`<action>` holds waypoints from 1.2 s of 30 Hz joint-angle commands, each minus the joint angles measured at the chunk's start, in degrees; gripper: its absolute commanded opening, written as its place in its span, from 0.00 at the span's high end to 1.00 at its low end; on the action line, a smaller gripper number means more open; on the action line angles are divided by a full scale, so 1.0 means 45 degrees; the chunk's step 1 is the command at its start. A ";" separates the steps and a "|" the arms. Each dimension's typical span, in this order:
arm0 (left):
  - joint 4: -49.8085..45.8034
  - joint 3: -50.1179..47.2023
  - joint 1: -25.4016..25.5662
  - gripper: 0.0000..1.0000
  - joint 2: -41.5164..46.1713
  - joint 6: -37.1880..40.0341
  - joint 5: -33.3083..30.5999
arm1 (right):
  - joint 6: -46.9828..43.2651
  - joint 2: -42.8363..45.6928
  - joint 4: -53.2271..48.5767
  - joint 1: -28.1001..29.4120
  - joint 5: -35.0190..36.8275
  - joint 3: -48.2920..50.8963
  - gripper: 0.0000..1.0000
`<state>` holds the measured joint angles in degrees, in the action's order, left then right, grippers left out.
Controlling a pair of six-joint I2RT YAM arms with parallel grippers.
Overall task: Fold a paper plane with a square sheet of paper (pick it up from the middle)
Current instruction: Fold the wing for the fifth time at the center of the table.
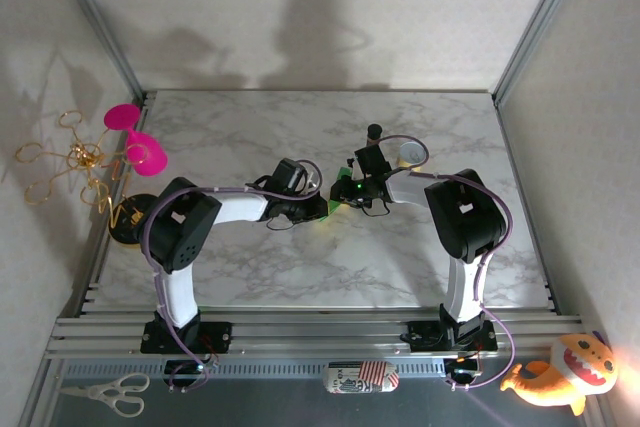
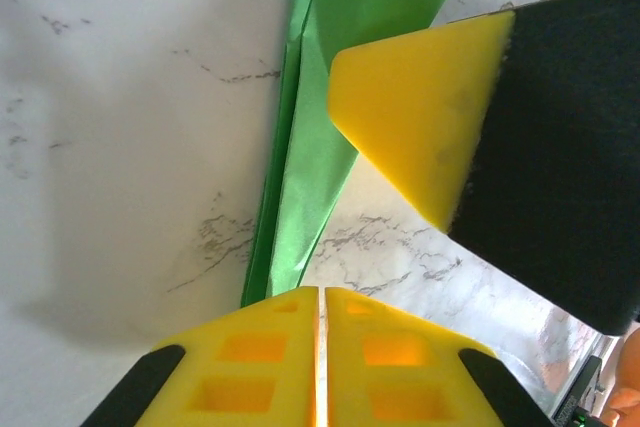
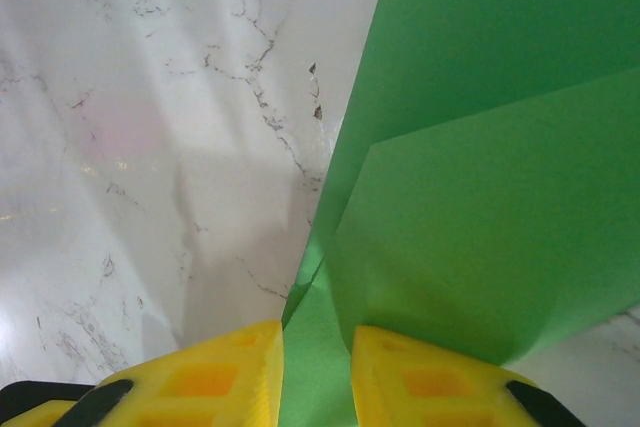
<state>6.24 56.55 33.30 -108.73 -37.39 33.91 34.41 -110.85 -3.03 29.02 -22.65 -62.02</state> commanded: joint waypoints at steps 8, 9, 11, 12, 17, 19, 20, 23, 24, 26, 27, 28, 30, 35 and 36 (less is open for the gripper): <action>0.0097 0.0107 0.0295 0.90 -0.0401 0.0005 0.0238 | -0.0148 -0.0660 -0.0909 -0.0041 0.0208 0.0101 0.72; 0.0033 0.0123 0.0330 0.90 -0.0445 0.0026 0.0204 | -0.0148 -0.0680 -0.0909 -0.0039 0.0196 0.0110 0.72; -0.0042 0.0130 0.0372 0.90 -0.0501 0.0088 0.0164 | -0.0128 -0.0718 -0.0892 -0.0036 0.0183 0.0110 0.72; -0.0076 0.0128 0.0393 0.90 -0.0506 0.0095 0.0142 | -0.0113 -0.0719 -0.0871 -0.0041 0.0153 0.0128 0.72; -0.0117 0.0147 0.0413 0.90 -0.0487 0.0110 0.0081 | -0.0107 -0.0738 -0.0851 -0.0035 0.0167 0.0159 0.72; -0.0137 0.0147 0.0413 0.90 -0.0487 0.0105 0.0081 | -0.0099 -0.0719 -0.0851 -0.0042 0.0171 0.0168 0.72; -0.0137 0.0157 0.0423 0.90 -0.0501 0.0105 0.0064 | -0.0089 -0.0719 -0.0850 -0.0027 0.0161 0.0169 0.72; -0.0214 0.0186 0.0447 0.90 -0.0545 0.0143 0.0025 | -0.0089 -0.0719 -0.0851 -0.0026 0.0186 0.0187 0.72; -0.0249 0.0207 0.0452 0.90 -0.0552 0.0144 0.0023 | -0.0104 -0.0727 -0.0862 -0.0040 0.0177 0.0180 0.72; -0.0293 0.0263 0.0452 0.90 -0.0507 0.0163 0.0023 | -0.0108 -0.0721 -0.0851 -0.0040 0.0158 0.0189 0.72; -0.0293 0.0313 0.0449 0.90 -0.0388 0.0149 0.0006 | -0.0142 -0.0719 -0.0870 -0.0040 0.0171 0.0188 0.72; -0.0298 0.0359 0.0452 0.90 -0.0255 0.0144 -0.0016 | -0.0162 -0.0719 -0.0904 -0.0040 0.0159 0.0176 0.72; -0.0237 0.0487 0.0433 0.89 0.0170 0.0154 -0.0173 | -0.0225 -0.0646 -0.0890 -0.0035 0.0171 0.0170 0.72; -0.0182 0.0517 0.0347 0.87 0.0652 0.0161 -0.0816 | -0.0342 -0.0455 -0.0756 -0.0060 -0.0051 0.0149 0.72; -0.0265 0.0537 0.0335 0.88 0.0548 0.0182 -0.0945 | -0.0361 -0.0427 -0.0700 -0.0045 -0.0133 0.0144 0.72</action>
<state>5.91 57.14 34.52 -107.94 -37.32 32.23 33.80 -110.91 -2.79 28.97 -23.22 -62.04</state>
